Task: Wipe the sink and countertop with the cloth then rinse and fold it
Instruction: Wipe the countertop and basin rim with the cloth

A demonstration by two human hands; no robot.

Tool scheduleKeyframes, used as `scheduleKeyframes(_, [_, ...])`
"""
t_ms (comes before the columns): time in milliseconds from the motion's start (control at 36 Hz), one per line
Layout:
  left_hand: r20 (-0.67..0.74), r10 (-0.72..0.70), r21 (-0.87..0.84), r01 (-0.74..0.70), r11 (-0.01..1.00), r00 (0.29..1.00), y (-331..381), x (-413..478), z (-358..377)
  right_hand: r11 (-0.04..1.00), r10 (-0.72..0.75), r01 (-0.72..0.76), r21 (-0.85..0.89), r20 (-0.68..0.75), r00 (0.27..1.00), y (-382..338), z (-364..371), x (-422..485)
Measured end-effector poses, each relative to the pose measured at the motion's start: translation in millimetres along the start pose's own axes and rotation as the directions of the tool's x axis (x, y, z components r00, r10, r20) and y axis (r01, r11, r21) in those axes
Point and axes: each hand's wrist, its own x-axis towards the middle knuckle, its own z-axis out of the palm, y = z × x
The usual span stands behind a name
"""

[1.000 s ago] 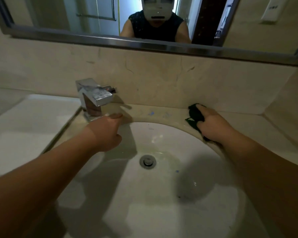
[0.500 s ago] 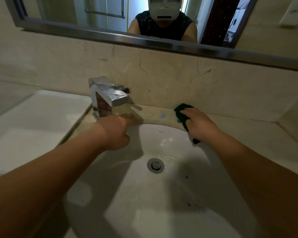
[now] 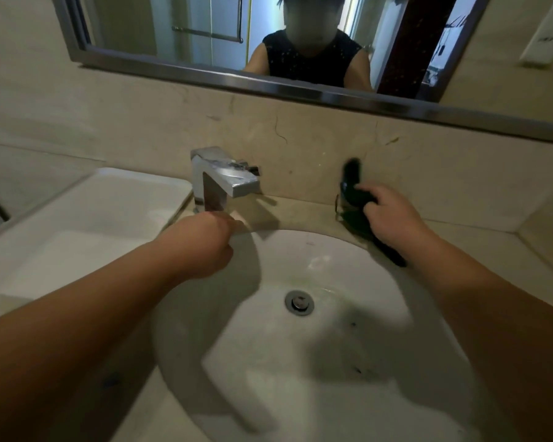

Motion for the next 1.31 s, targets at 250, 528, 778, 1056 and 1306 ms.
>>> scheduleKeyframes(250, [0.028, -0.009, 0.006, 0.009, 1.000, 1.000, -12, 2, -4, 0.967, -0.050, 0.103, -0.232, 0.221, 0.974, -17, 58, 16])
scheduleKeyframes(528, [0.049, -0.010, -0.022, 0.011, 1.000, 0.999, -7, -5, -11, 0.916, -0.293, 0.355, -0.187, 0.294, 0.910, -84, 116, 13])
scheduleKeyframes(778, [0.029, -0.020, -0.076, 0.022, 0.997, 0.999, 7, -11, -12, 0.897, -0.246, 0.345, -0.276, 0.337, 0.909, -55, 103, 13])
scheduleKeyframes(1056, [-0.001, -0.024, -0.013, 0.024, 1.000, 1.000, 11, -8, -7, 0.863, 0.056, 0.099, -0.496, 0.288, 0.956, 31, 9, -22])
scheduleKeyframes(1306, [0.034, -0.005, 0.011, 0.004, 1.000, 0.999, 17, -17, -2, 0.744, 0.213, -0.099, -0.660, 0.093, 0.973, 84, -31, -76])
